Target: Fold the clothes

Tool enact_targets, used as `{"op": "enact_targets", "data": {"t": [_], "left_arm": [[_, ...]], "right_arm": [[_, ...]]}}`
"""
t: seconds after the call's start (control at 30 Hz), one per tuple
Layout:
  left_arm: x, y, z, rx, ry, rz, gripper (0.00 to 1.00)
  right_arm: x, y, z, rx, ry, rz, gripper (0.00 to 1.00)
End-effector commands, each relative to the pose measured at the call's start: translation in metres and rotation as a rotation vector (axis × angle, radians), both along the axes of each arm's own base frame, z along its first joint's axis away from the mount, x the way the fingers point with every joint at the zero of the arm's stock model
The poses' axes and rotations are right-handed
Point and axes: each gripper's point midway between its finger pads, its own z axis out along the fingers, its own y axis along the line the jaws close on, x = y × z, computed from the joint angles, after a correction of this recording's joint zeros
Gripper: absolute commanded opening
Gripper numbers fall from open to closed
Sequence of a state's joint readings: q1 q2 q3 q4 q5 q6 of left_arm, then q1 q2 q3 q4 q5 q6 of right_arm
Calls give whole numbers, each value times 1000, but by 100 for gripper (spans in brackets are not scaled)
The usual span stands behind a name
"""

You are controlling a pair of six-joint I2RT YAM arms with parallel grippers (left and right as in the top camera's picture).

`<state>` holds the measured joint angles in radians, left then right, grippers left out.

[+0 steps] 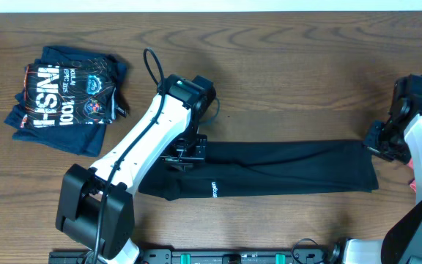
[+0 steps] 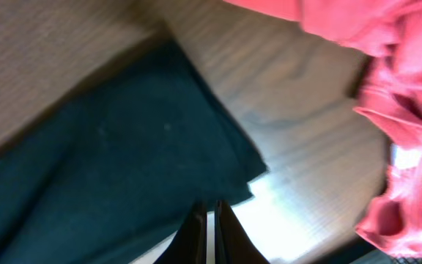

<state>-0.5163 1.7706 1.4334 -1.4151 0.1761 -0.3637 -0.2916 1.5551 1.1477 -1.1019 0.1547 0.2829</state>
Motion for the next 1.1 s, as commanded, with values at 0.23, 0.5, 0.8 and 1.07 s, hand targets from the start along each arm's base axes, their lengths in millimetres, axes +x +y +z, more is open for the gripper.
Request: {"op": "enact_targets", "data": {"t": [0.23,0.5,0.8,1.07], "left_arm": [[26,-8,-4,14,-161,-52,13],[52,4,-9,101,-286,-72,24],[45,10,-28,124,-262,-66,41],[46,11,-53,119,-288,20,41]], "right_arm": [[-20,16,-51,65,13,7,8],[-21,22,-67,89,-10,10,7],[29,103,-46,513,-296,356,14],[36,170,-27,681,-390,634,21]]}}
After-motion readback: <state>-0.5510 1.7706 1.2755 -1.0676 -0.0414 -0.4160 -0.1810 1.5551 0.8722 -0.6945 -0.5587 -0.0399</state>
